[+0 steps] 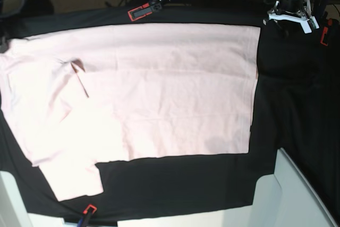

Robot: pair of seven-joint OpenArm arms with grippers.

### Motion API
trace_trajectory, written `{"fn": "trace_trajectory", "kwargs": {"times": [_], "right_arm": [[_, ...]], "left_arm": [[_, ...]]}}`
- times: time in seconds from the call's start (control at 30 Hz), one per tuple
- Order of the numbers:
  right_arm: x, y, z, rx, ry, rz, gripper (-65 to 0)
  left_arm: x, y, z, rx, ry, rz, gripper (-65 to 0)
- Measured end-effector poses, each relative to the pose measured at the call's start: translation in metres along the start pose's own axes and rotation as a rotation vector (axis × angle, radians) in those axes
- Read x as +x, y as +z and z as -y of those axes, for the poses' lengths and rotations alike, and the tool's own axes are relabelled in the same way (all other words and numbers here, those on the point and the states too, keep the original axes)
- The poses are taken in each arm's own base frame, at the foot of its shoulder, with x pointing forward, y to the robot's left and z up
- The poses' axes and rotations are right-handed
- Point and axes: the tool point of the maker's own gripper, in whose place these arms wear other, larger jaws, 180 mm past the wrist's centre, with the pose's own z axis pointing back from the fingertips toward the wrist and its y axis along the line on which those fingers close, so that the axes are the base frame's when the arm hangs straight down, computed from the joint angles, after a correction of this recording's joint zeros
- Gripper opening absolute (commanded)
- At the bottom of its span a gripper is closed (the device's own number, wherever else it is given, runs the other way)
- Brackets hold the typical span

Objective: Fold the T-shirt properly

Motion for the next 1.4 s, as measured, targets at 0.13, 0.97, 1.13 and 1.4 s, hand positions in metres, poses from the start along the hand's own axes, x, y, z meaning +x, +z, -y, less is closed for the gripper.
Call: {"fn": "trace_trajectory", "kwargs": {"times": [0.13,0.97,1.13,1.4], "right_arm": [[0.011,0.018,0.011,-0.075,0.069,-0.018,-32.5],[0.126,-0.076,-0.164,0.135,0.598,0.05,-32.4],[0.128,-0.097,-0.176,0.099,0.605,0.09,-32.2],[0.148,-0.103,-0.149,-0.091,0.59,0.204,-32.2]], "left_arm": [[0.012,-0.003,0.003,-0.016,-0.017,0.02,-34.6],[0.138,-0.079,0.122,-0.152,-0.375,0.07,-34.6],[0.14,-0.102,0.123,-0.128,-0.342,0.019,-34.6],[0.132,-0.106,0.12,-0.122,-0.333,-0.013,-34.6]]}}
